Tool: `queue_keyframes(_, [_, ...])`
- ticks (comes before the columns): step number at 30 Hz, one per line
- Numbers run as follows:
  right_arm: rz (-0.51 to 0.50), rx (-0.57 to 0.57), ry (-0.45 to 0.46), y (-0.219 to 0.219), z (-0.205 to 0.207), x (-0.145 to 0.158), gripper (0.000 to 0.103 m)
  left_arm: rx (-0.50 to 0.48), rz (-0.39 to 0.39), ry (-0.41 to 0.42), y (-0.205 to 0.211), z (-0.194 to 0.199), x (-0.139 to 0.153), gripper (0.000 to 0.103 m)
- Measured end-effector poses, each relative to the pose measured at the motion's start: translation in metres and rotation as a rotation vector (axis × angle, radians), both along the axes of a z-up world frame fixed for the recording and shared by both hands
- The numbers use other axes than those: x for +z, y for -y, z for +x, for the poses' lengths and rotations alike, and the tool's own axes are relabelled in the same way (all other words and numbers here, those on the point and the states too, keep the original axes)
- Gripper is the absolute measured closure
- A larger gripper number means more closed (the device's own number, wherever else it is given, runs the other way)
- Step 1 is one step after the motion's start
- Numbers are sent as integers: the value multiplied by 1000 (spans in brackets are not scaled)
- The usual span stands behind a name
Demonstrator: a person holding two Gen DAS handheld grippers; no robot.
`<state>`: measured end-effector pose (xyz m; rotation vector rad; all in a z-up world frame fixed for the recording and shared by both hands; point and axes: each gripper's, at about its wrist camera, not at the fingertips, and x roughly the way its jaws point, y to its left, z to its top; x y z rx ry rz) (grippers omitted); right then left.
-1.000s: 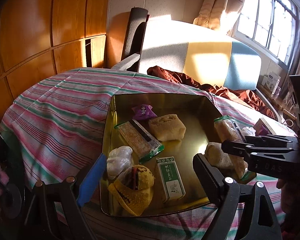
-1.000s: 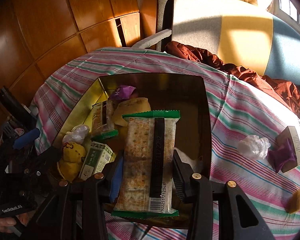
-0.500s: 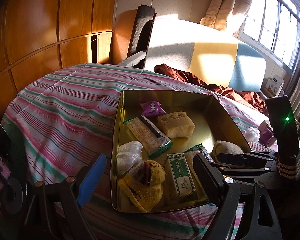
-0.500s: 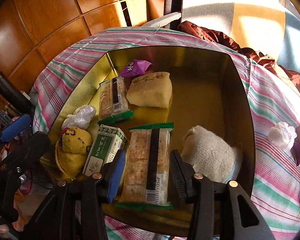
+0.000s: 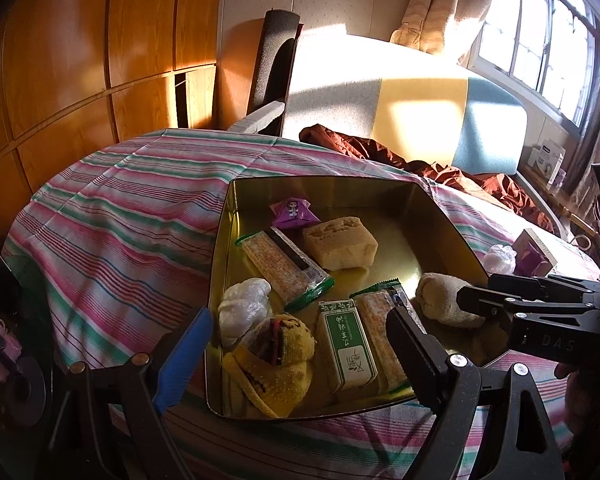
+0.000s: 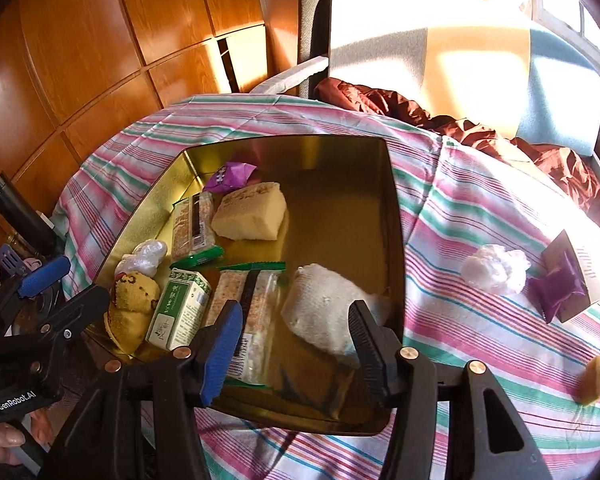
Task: Organize objects
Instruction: 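Move both grippers away from the tray toward the remaining table items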
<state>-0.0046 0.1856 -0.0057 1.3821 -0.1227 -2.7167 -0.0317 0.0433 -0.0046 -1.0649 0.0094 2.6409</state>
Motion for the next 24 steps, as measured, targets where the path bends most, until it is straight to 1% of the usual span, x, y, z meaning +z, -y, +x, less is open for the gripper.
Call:
queue_keyframes(3, [13, -42, -5, -19, 4, 2, 41, -9, -10, 0, -4, 1, 0, 14])
queue_keyframes(12, [85, -174, 35, -94, 18, -4, 41, -35, -29, -2, -19, 1, 2, 14])
queue_keyframes(21, [200, -293, 147, -188, 36, -31, 41, -98, -59, -20, -44, 2, 10, 14])
queue_keyframes(23, [192, -346, 161, -211, 40, -37, 41, -120, -67, -29, -53, 3, 13, 14])
queue_keyframes(24, [172, -383, 164, -222, 43, -41, 41, -134, -70, -33, -59, 3, 15, 14])
